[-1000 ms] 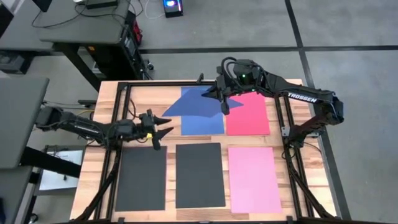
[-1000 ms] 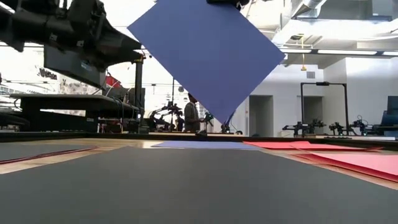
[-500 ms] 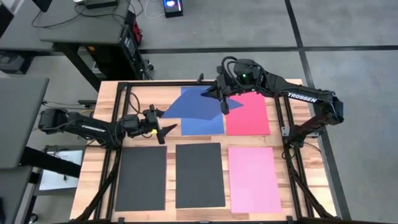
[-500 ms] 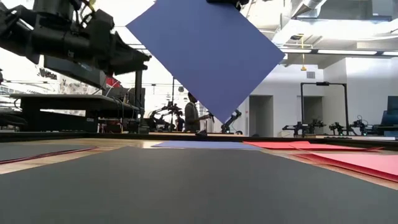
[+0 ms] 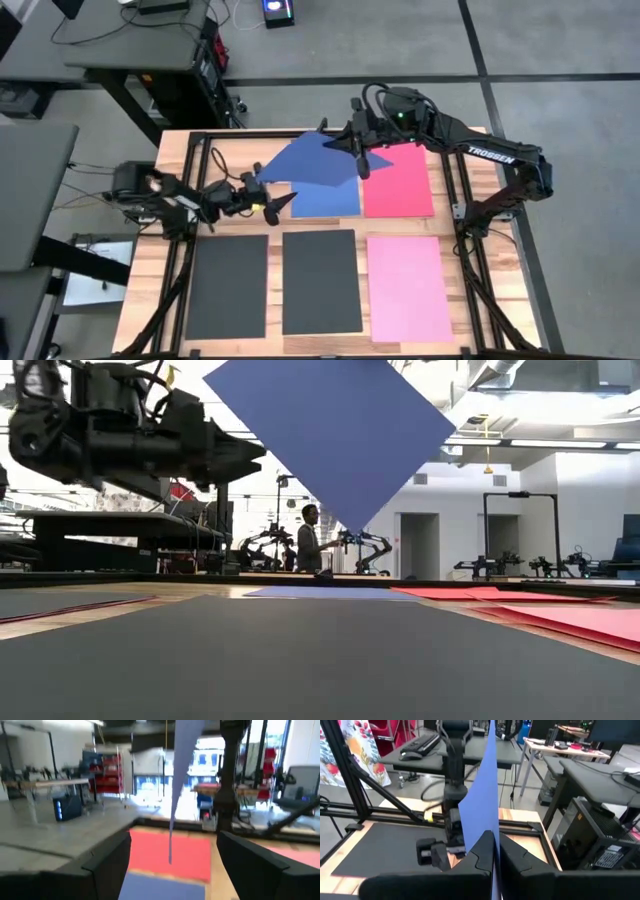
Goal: Organize paper
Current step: Stack the blue paper on top of the blue paper
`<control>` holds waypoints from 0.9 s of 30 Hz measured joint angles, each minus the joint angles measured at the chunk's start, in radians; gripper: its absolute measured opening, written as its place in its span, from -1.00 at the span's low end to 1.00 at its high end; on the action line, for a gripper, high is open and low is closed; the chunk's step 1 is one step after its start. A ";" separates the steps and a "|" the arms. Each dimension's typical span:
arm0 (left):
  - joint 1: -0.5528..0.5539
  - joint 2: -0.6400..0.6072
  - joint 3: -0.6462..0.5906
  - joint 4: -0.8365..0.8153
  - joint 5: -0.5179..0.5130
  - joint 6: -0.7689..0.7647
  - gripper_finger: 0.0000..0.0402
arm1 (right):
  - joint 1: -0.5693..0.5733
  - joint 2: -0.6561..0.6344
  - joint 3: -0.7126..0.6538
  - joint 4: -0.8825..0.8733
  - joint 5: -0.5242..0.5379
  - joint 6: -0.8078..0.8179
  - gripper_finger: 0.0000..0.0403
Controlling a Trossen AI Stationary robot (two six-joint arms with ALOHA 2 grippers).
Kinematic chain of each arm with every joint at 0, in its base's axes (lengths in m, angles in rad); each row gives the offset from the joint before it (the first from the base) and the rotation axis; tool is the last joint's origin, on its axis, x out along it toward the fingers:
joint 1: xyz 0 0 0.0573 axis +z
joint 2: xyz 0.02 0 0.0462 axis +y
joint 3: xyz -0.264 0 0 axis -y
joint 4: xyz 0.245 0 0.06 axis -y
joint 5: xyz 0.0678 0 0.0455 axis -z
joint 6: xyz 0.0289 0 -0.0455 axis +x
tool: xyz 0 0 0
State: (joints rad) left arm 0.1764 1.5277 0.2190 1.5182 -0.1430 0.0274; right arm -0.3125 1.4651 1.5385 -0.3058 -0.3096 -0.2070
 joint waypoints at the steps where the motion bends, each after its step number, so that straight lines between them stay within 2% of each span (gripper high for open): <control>1: 0.009 0.037 0.020 0.035 0.022 0.003 0.38 | 0.003 0.000 0.004 0.001 0.000 0.000 -1.00; 6: 0.033 0.190 0.161 0.053 0.140 0.004 0.38 | 0.010 0.000 0.012 -0.001 0.000 0.000 -1.00; 12: 0.033 0.272 0.276 0.052 0.161 0.026 0.38 | 0.012 0.000 0.013 -0.013 0.000 0.008 -1.00; 21: 0.044 0.272 0.288 0.052 0.080 0.032 0.34 | 0.012 0.000 0.013 -0.020 0.000 0.017 -1.00; 24: 0.044 0.272 0.288 0.051 0.052 0.030 0.20 | 0.012 -0.006 0.013 -0.030 0.012 0.017 -1.00; 27: 0.044 0.272 0.274 0.053 -0.014 0.048 -0.03 | 0.015 -0.027 0.013 -0.042 0.054 0.016 -1.00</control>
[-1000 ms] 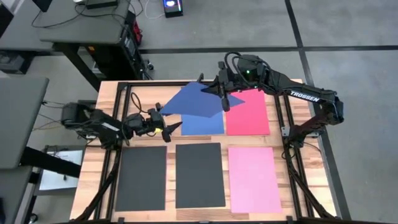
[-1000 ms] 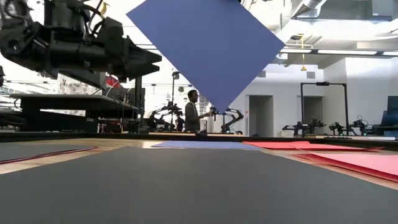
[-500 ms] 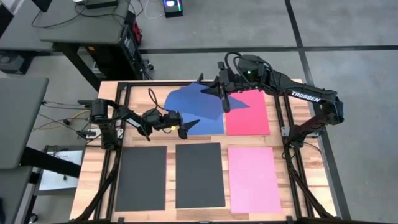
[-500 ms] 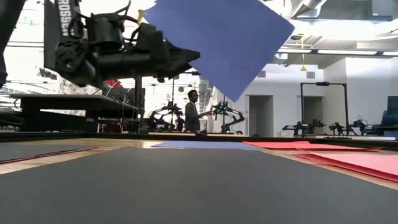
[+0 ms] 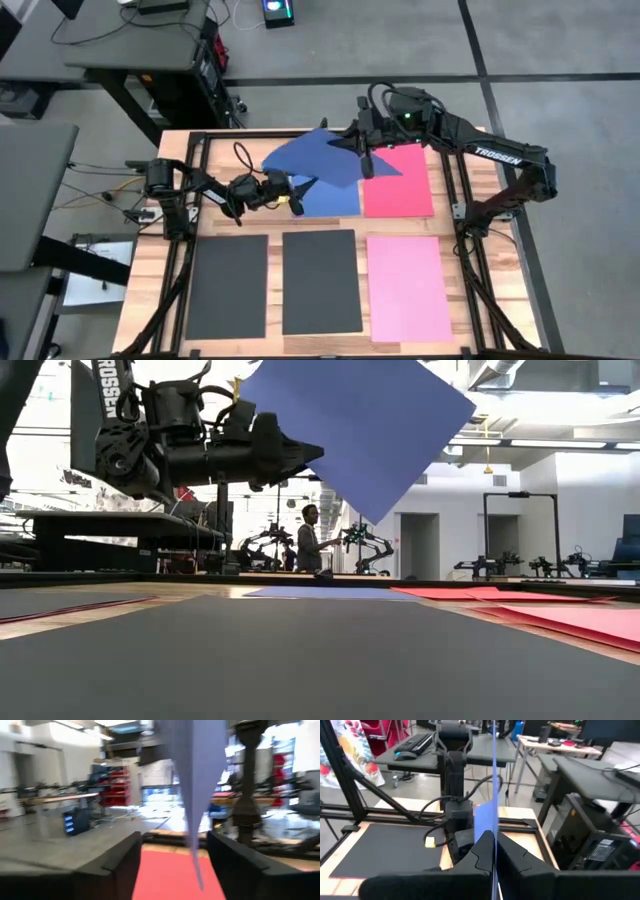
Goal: Organize paper
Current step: Stack the blue paper on top of the blue paper
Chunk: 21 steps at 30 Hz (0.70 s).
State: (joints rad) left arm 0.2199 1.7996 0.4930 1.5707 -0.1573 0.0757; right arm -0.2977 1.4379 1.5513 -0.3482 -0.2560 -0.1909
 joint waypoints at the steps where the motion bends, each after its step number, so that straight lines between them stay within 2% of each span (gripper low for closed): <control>1: 0.000 0.000 -0.005 -0.002 -0.020 0.000 -0.11 | 0.000 -0.008 0.000 0.004 0.003 0.000 -1.00; 5: 0.010 0.000 -0.002 0.000 -0.009 -0.045 -0.46 | -0.003 -0.032 0.000 0.007 0.014 0.000 -1.00; 9: 0.010 0.000 0.030 -0.001 0.097 -0.058 -0.69 | -0.003 -0.033 0.000 0.003 0.023 0.000 -1.00; 13: 0.010 0.000 0.062 -0.001 0.184 -0.058 -0.71 | -0.003 -0.031 0.000 0.005 0.023 0.000 -1.00; 18: 0.010 0.000 0.071 -0.001 0.178 -0.061 -0.64 | -0.003 -0.030 0.000 0.004 0.023 0.000 -1.00; 21: 0.010 0.000 0.071 -0.002 0.165 -0.075 -0.69 | -0.003 -0.030 0.000 0.004 0.024 0.000 -1.00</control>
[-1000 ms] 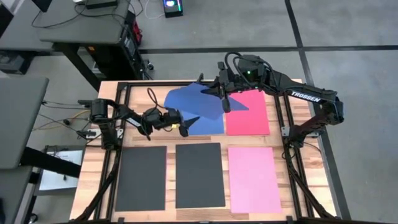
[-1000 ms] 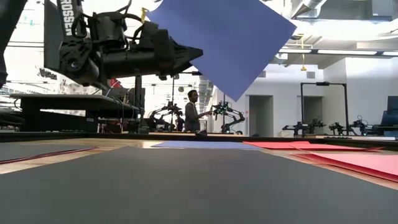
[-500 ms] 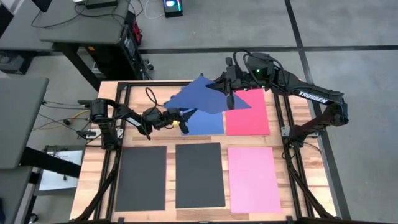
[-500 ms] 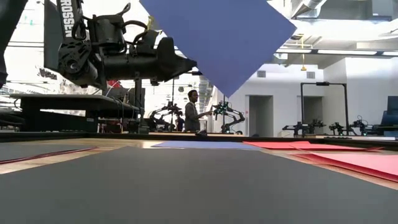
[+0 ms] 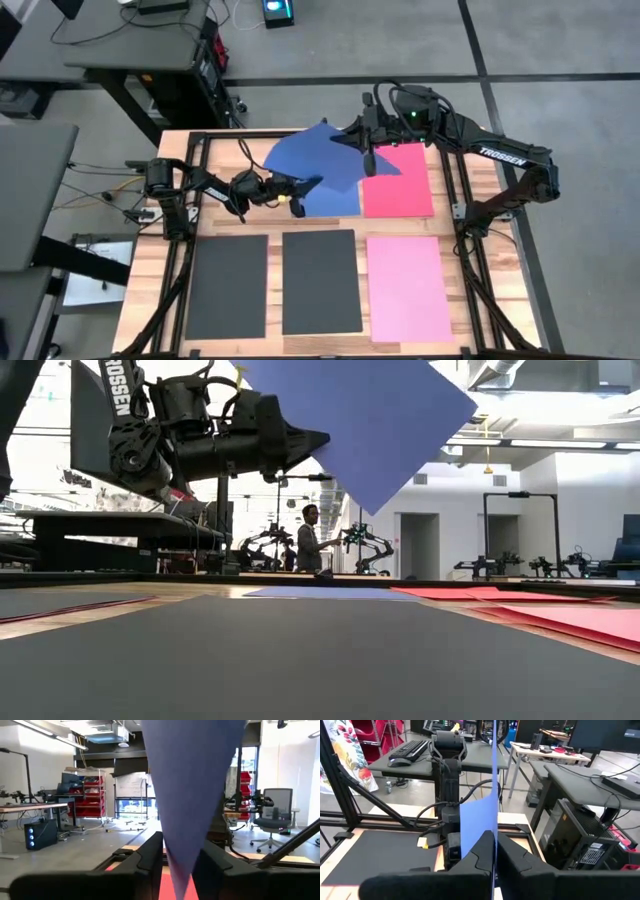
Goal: Organize paper
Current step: Stack the blue paper on top of the blue paper
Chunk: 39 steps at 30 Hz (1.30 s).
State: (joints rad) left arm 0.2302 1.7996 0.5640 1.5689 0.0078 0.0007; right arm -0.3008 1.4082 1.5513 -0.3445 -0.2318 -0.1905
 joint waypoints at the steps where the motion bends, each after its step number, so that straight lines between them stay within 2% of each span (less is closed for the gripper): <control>1: 0.000 0.000 0.000 0.000 -0.008 -0.007 -0.74 | 0.000 0.000 0.000 -0.002 0.007 0.000 -1.00; 4: 0.000 0.000 0.000 -0.001 -0.016 -0.026 -0.94 | -0.003 0.000 0.000 -0.036 0.063 0.000 -1.00; 10: 0.001 -0.060 -0.042 -0.067 -0.015 -0.074 -1.00 | -0.018 -0.002 0.000 -0.187 0.168 0.033 -1.00; 13: 0.006 -0.151 -0.063 -0.235 -0.012 -0.106 -1.00 | -0.026 0.003 0.000 -0.211 0.194 0.076 -1.00; 20: 0.006 -0.467 -0.064 -0.733 -0.013 -0.140 -1.00 | -0.039 0.003 -0.022 -0.243 0.201 0.165 -1.00; 24: 0.013 -0.625 -0.064 -0.920 -0.013 -0.168 -1.00 | -0.058 0.003 -0.078 -0.253 0.202 0.215 -1.00; 28: 0.046 -0.720 -0.064 -1.083 -0.011 -0.237 -1.00 | -0.072 0.004 -0.154 -0.236 0.203 0.245 -1.00; 32: 0.103 -0.716 -0.064 -1.165 0.032 -0.313 -1.00 | -0.095 0.004 -0.227 -0.169 0.164 0.285 -1.00; 39: 0.144 -0.604 -0.064 -1.123 0.120 -0.367 -1.00 | -0.156 0.004 -0.307 -0.108 0.127 0.333 -1.00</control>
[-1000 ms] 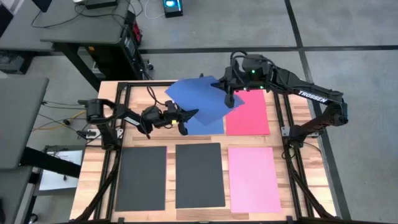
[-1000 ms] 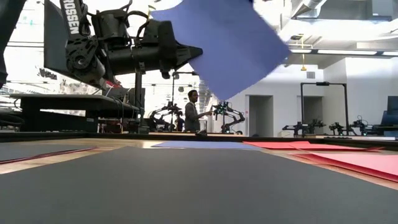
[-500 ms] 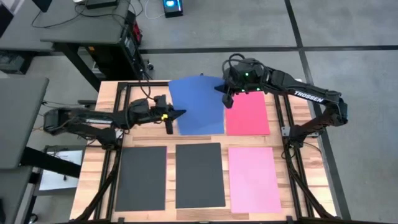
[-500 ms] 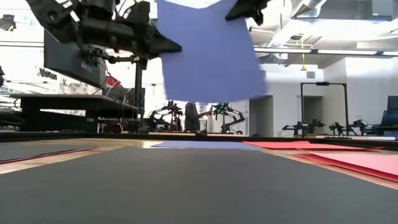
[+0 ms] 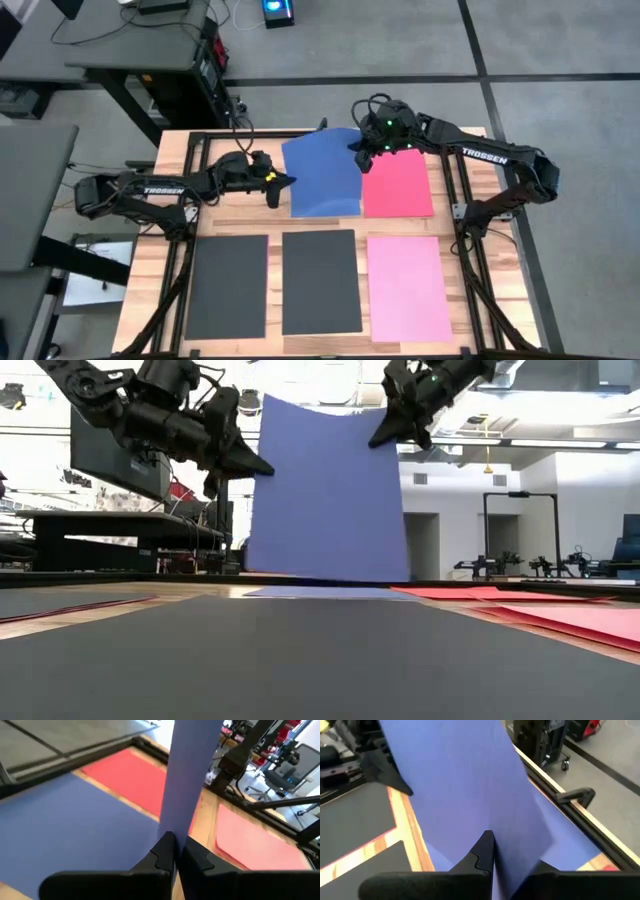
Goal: Organize paper
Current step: Stack the blue paper on top of the blue paper
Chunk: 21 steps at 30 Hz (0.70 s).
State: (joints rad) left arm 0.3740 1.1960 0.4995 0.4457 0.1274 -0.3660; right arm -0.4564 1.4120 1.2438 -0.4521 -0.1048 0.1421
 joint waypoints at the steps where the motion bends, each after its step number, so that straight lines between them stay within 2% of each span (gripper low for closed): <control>1: 0.001 0.017 0.000 0.012 0.003 -0.003 -1.00 | -0.005 0.000 -0.011 0.007 0.000 0.007 -1.00; 8: 0.011 0.078 0.000 0.078 0.028 -0.015 -1.00 | -0.011 0.000 -0.081 0.038 -0.032 0.026 -1.00; 18: 0.011 0.045 0.000 0.085 0.050 -0.017 -1.00 | -0.010 0.000 -0.073 0.068 -0.034 0.036 -1.00; 21: 0.011 0.025 0.000 0.086 0.081 -0.023 -1.00 | -0.008 -0.001 -0.060 0.070 -0.077 0.065 -1.00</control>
State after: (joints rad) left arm 0.3847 1.2213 0.4995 0.5312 0.2083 -0.3889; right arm -0.4644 1.4109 1.1840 -0.3826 -0.1819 0.2069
